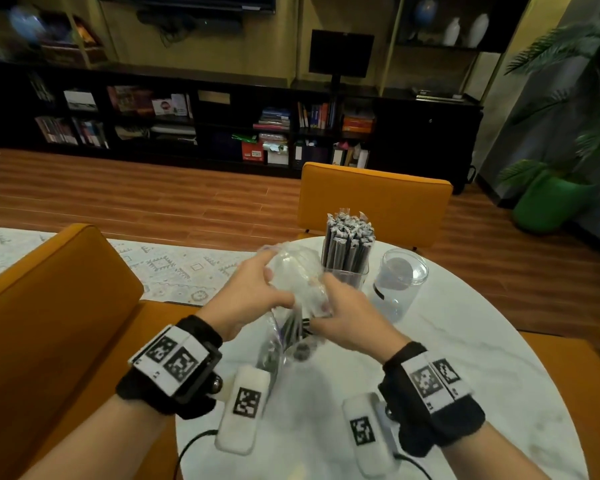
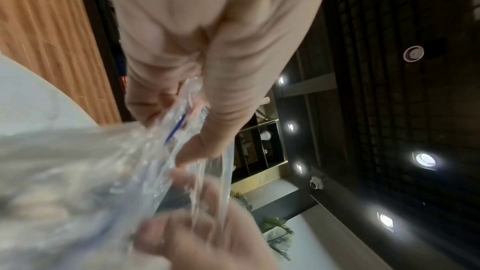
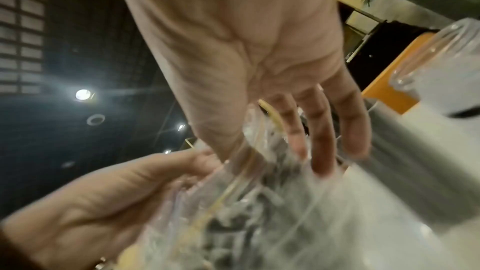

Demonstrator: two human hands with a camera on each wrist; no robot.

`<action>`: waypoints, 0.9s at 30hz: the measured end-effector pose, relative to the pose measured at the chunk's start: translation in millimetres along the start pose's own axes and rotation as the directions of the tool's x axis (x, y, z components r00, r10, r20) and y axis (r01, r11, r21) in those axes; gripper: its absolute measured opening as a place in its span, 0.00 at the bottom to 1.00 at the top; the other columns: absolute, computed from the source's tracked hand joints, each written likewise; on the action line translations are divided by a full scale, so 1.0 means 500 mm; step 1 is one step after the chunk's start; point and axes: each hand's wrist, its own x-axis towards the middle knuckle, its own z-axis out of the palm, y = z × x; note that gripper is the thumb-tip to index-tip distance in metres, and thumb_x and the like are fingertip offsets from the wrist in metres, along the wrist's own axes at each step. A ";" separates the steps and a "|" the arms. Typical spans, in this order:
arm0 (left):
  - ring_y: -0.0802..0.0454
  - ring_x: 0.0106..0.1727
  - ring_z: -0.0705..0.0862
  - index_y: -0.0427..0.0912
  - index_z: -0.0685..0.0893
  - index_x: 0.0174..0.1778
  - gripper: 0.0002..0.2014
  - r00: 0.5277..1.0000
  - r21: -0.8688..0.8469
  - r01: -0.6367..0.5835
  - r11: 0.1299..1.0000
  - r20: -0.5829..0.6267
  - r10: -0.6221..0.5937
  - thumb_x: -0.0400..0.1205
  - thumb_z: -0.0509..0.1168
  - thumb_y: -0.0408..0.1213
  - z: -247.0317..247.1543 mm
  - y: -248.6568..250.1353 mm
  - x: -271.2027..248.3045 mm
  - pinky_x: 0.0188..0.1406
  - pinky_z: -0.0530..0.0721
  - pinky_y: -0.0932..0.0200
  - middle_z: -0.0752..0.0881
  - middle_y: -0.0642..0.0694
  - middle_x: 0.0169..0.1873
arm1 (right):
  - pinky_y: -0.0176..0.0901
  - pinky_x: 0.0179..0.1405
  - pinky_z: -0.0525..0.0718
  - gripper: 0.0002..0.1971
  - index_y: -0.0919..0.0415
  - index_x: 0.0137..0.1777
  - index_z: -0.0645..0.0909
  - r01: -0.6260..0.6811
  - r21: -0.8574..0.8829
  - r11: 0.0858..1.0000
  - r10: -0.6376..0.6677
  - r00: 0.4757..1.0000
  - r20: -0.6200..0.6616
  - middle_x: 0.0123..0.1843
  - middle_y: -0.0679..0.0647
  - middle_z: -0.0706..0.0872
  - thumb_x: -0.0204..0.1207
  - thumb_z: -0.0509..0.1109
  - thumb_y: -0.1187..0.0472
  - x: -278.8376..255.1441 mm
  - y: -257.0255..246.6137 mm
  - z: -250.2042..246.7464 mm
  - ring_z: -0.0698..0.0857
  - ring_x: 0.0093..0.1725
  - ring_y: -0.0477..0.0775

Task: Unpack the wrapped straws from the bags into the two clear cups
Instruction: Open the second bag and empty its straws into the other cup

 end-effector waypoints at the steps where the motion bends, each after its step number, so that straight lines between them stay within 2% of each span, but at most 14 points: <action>1: 0.64 0.26 0.80 0.46 0.81 0.65 0.27 1.000 0.060 -0.012 0.998 -0.023 0.014 0.74 0.68 0.17 -0.015 0.001 -0.003 0.25 0.77 0.71 0.79 0.51 0.40 | 0.39 0.34 0.83 0.22 0.54 0.69 0.72 -0.044 -0.049 0.998 0.046 0.998 0.032 0.58 0.56 0.83 0.77 0.72 0.60 -0.006 0.015 -0.011 0.85 0.47 0.54; 2: 0.65 0.30 0.81 0.49 0.85 0.63 0.26 0.994 0.233 -0.043 0.972 -0.092 0.066 0.77 0.63 0.16 -0.037 -0.009 -0.004 0.26 0.78 0.69 0.82 0.51 0.42 | 0.36 0.29 0.81 0.17 0.56 0.66 0.75 -0.103 -0.061 0.993 0.104 0.995 -0.001 0.56 0.57 0.86 0.78 0.71 0.62 -0.009 0.031 -0.034 0.85 0.42 0.53; 4: 0.55 0.43 0.80 0.60 0.86 0.64 0.31 0.985 0.661 -0.015 0.751 -0.118 0.124 0.80 0.56 0.18 -0.072 -0.032 -0.009 0.35 0.81 0.57 0.83 0.49 0.50 | 0.36 0.23 0.81 0.06 0.59 0.56 0.79 -0.212 0.027 0.977 0.214 0.973 -0.090 0.44 0.58 0.88 0.80 0.67 0.65 -0.018 0.055 -0.086 0.87 0.30 0.48; 6: 0.48 0.48 0.80 0.65 0.74 0.75 0.31 0.992 0.800 0.024 0.599 -0.091 0.082 0.83 0.58 0.25 -0.076 -0.047 -0.010 0.43 0.83 0.52 0.78 0.49 0.50 | 0.33 0.23 0.84 0.04 0.60 0.53 0.79 -0.199 0.123 0.972 0.213 0.970 -0.114 0.40 0.57 0.86 0.82 0.66 0.67 -0.021 0.048 -0.118 0.86 0.23 0.42; 7: 0.47 0.49 0.80 0.64 0.66 0.80 0.34 0.998 0.724 0.042 0.688 -0.056 -0.002 0.83 0.61 0.27 -0.077 -0.050 -0.006 0.45 0.84 0.51 0.77 0.49 0.51 | 0.34 0.25 0.86 0.05 0.61 0.55 0.79 -0.169 0.219 0.961 0.190 0.979 -0.079 0.42 0.58 0.86 0.82 0.67 0.66 -0.022 0.035 -0.122 0.86 0.24 0.43; 9: 0.48 0.46 0.83 0.69 0.57 0.82 0.47 0.980 0.215 0.134 0.967 0.114 -0.161 0.77 0.70 0.24 -0.069 -0.034 -0.011 0.43 0.89 0.54 0.78 0.45 0.51 | 0.38 0.31 0.89 0.11 0.63 0.61 0.79 -0.150 0.405 0.902 0.126 0.988 0.085 0.45 0.60 0.86 0.80 0.71 0.68 -0.026 0.008 -0.113 0.88 0.33 0.50; 10: 0.46 0.44 0.83 0.76 0.60 0.78 0.51 0.963 -0.020 0.185 0.983 0.205 -0.177 0.74 0.73 0.20 -0.069 -0.025 -0.017 0.41 0.90 0.56 0.78 0.41 0.52 | 0.39 0.33 0.89 0.12 0.64 0.62 0.79 -0.151 0.442 0.884 0.099 0.985 0.139 0.45 0.61 0.85 0.79 0.70 0.70 -0.028 0.004 -0.107 0.87 0.34 0.53; 12: 0.42 0.44 0.84 0.82 0.70 0.66 0.50 0.956 -0.185 0.229 0.956 0.226 -0.186 0.71 0.74 0.16 -0.074 -0.018 -0.019 0.37 0.91 0.60 0.77 0.37 0.57 | 0.38 0.30 0.87 0.07 0.64 0.58 0.82 -0.132 0.415 0.900 0.114 0.991 0.069 0.39 0.58 0.84 0.81 0.67 0.69 -0.028 0.011 -0.098 0.83 0.31 0.51; 14: 0.42 0.44 0.86 0.66 0.69 0.77 0.45 0.980 -0.046 0.191 0.981 0.069 -0.188 0.73 0.73 0.18 -0.078 -0.031 -0.012 0.29 0.87 0.67 0.80 0.36 0.59 | 0.36 0.24 0.81 0.06 0.64 0.50 0.84 -0.123 0.324 0.938 0.179 0.972 -0.150 0.33 0.56 0.84 0.83 0.66 0.66 -0.018 0.028 -0.098 0.79 0.26 0.49; 16: 0.36 0.55 0.86 0.48 0.63 0.84 0.45 0.989 0.168 0.151 0.974 -0.023 -0.149 0.73 0.72 0.20 -0.073 -0.043 -0.005 0.29 0.84 0.64 0.80 0.37 0.64 | 0.28 0.19 0.72 0.09 0.67 0.45 0.86 -0.103 0.181 0.978 0.150 0.952 -0.266 0.28 0.53 0.80 0.83 0.66 0.66 -0.012 0.034 -0.081 0.74 0.24 0.47; 18: 0.35 0.55 0.85 0.51 0.54 0.86 0.51 0.989 0.208 0.128 0.970 0.050 -0.141 0.72 0.73 0.20 -0.059 -0.055 -0.003 0.34 0.85 0.58 0.72 0.44 0.70 | 0.25 0.19 0.69 0.12 0.68 0.43 0.86 -0.068 0.180 0.981 0.110 0.966 -0.235 0.27 0.51 0.77 0.84 0.65 0.63 -0.013 0.029 -0.045 0.72 0.25 0.47; 21: 0.52 0.33 0.86 0.69 0.44 0.83 0.61 0.958 -0.016 0.151 0.988 0.250 -0.143 0.71 0.73 0.15 -0.049 -0.068 -0.014 0.31 0.85 0.62 0.72 0.57 0.63 | 0.34 0.27 0.77 0.10 0.64 0.49 0.85 -0.084 0.329 0.941 0.108 0.993 -0.056 0.31 0.51 0.79 0.83 0.66 0.59 -0.028 0.036 -0.011 0.76 0.30 0.49; 24: 0.55 0.34 0.88 0.66 0.56 0.83 0.55 0.991 0.051 0.099 0.994 0.085 -0.103 0.70 0.75 0.18 -0.059 -0.105 -0.017 0.36 0.91 0.57 0.85 0.55 0.48 | 0.38 0.29 0.76 0.06 0.60 0.43 0.85 -0.114 0.385 0.916 0.184 0.971 -0.151 0.30 0.51 0.80 0.79 0.67 0.66 -0.031 0.072 -0.028 0.76 0.30 0.50; 27: 0.52 0.39 0.85 0.60 0.55 0.85 0.55 0.994 0.209 0.092 0.974 0.031 -0.100 0.69 0.78 0.23 -0.036 -0.116 -0.023 0.30 0.82 0.68 0.86 0.43 0.38 | 0.47 0.39 0.78 0.09 0.66 0.41 0.85 -0.103 0.384 0.917 0.185 0.966 -0.182 0.33 0.55 0.80 0.79 0.65 0.67 -0.032 0.072 -0.007 0.78 0.37 0.54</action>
